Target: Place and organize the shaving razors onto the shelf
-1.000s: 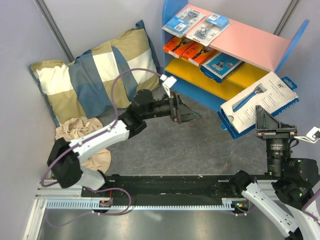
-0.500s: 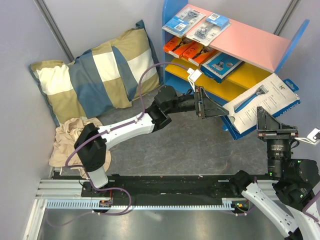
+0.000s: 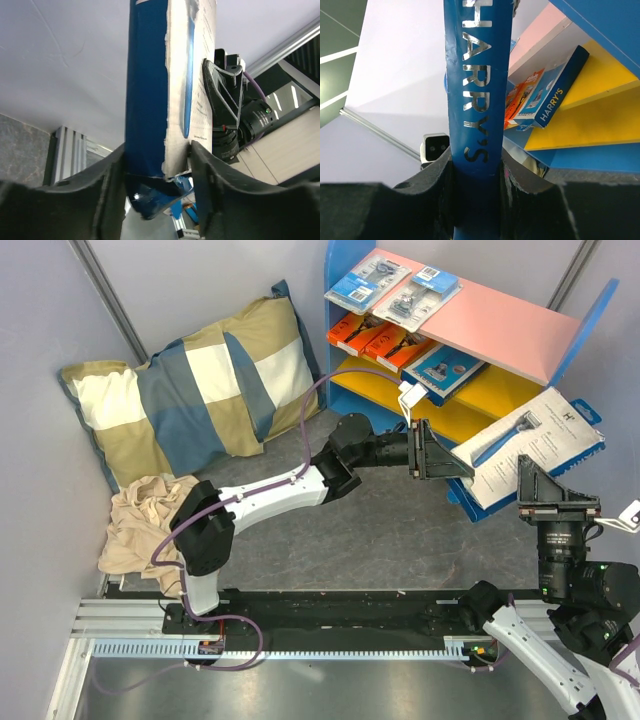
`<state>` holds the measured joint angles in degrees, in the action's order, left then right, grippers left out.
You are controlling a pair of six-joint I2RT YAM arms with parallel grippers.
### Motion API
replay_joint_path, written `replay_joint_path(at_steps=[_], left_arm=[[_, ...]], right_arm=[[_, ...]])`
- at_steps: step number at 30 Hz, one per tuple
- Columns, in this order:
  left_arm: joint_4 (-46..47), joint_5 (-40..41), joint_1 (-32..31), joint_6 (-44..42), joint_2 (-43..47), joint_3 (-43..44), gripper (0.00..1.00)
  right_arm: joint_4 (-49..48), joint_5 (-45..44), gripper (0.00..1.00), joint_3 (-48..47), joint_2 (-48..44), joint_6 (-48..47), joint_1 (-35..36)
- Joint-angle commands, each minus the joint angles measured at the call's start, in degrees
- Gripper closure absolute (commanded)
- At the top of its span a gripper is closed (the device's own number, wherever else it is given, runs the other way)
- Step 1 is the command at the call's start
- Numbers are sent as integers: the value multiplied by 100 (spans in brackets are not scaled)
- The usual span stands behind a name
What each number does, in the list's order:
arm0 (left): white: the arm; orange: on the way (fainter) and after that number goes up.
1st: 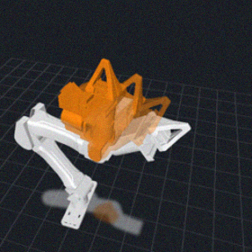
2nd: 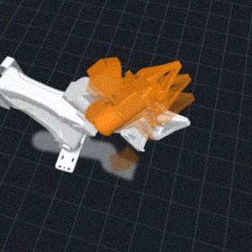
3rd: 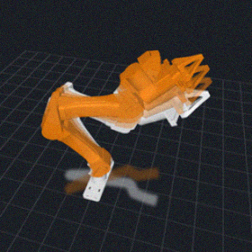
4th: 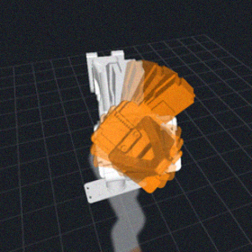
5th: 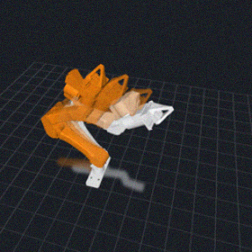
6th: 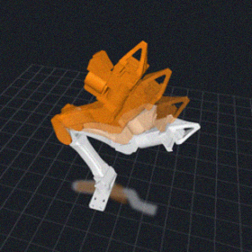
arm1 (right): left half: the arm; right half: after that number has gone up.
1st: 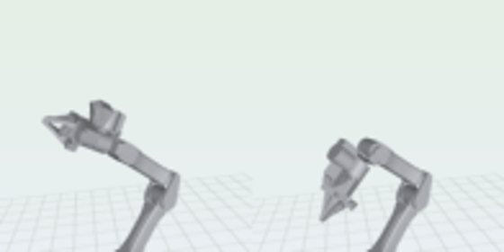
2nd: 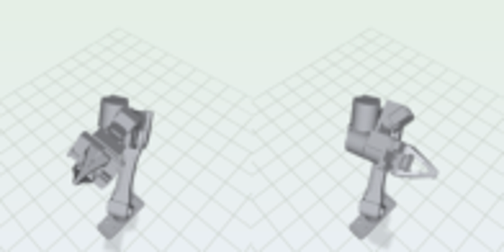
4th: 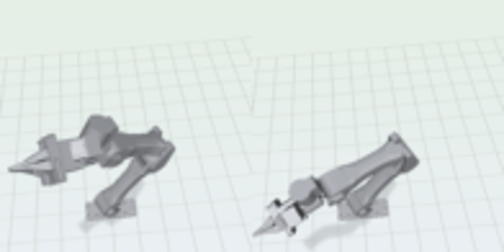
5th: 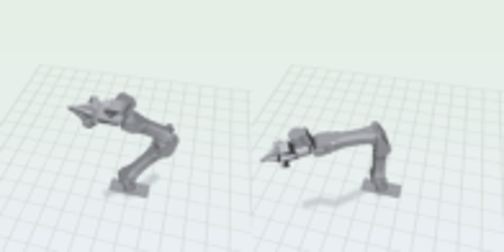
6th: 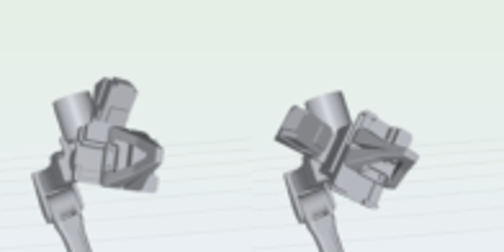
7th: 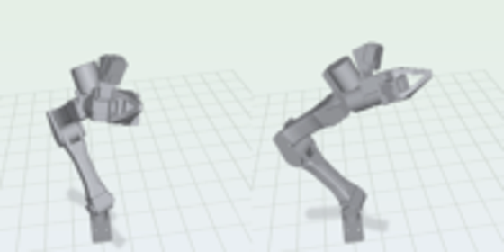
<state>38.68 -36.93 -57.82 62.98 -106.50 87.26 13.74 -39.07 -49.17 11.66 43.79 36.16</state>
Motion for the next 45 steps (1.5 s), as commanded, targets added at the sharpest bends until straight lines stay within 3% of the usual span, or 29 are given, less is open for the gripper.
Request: replay_joint_path(at_steps=[1,3,5,9,14,26,33,45], left_arm=[[500,-306,-71,267,-55,282,67],[501,-280,-71,285,-46,247,81],[483,-271,-63,294,-38,247,84],[570,-184,-1,364,6,46,93],[913,-87,245,592,242,-429,97],[1081,-42,913,645,1166,-2124,98],[265,89,1115,137,1465,-2354,98],[-624,476,1124,-251,1097,-1494,98]], right_arm=[[-205,-83,67,-190,-50,7,5],[-196,-83,64,-190,-50,7,5],[-187,-83,62,-198,-41,15,5],[-126,-136,47,-216,-67,7,5],[-38,-241,27,-251,-111,7,5],[129,-557,4,-260,-225,-37,14],[173,-663,2,-392,-243,-213,5],[296,-778,2,-445,-366,-275,5]])
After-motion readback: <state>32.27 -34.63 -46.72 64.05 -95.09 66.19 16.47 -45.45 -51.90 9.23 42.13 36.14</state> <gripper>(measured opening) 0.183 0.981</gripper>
